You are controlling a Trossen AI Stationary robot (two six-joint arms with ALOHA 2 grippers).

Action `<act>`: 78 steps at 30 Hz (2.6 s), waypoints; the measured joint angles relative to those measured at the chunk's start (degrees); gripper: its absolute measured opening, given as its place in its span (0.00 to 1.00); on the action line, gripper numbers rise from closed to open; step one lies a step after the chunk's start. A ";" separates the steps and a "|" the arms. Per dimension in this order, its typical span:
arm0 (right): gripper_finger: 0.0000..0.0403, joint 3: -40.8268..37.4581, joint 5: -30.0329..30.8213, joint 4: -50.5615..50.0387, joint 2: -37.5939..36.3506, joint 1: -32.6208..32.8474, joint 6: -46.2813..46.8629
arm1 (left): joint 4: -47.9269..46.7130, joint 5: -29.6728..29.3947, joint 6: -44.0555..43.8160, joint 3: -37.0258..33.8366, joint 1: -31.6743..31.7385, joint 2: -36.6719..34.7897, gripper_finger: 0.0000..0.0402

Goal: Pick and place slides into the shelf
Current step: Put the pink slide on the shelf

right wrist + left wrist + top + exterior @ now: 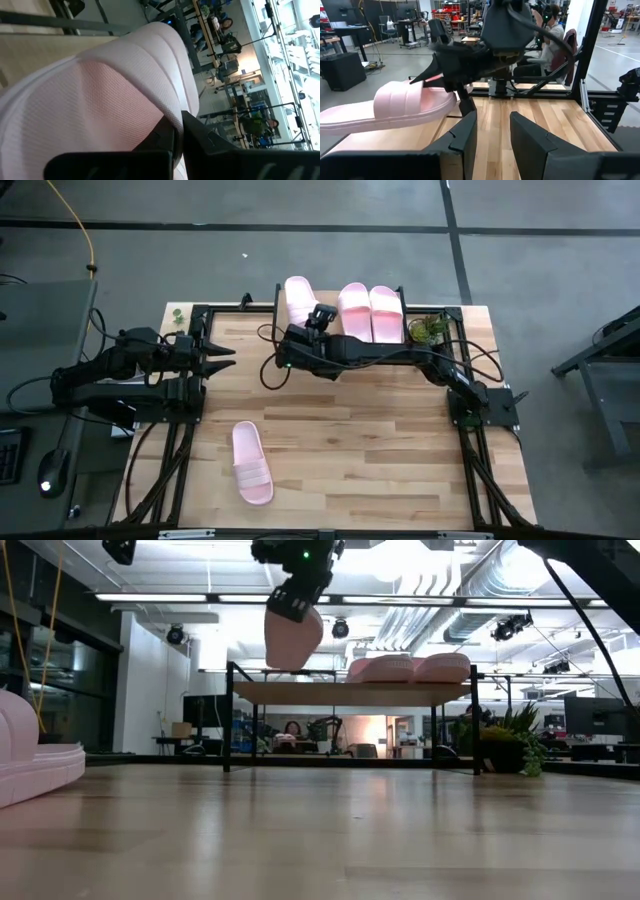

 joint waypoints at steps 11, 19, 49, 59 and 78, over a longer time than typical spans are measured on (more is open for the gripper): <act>0.00 0.26 0.39 -0.02 -0.02 -1.15 0.08 | -0.02 0.00 -0.04 0.00 0.00 0.00 0.25; 0.00 0.18 0.43 -0.02 0.52 -1.05 -0.01 | -0.02 0.00 -0.04 0.00 0.00 0.00 0.25; 0.00 0.14 -2.20 3.52 3.32 -2.04 -2.61 | 0.40 0.00 -0.39 -0.04 0.00 2.63 0.25; 0.00 0.14 -4.98 5.98 3.33 -2.21 -2.78 | 1.99 0.02 -0.39 -0.04 0.00 4.53 0.25; 0.00 0.14 -12.03 6.34 3.54 -2.24 -2.56 | 1.95 0.02 -0.42 -0.04 0.00 4.48 0.25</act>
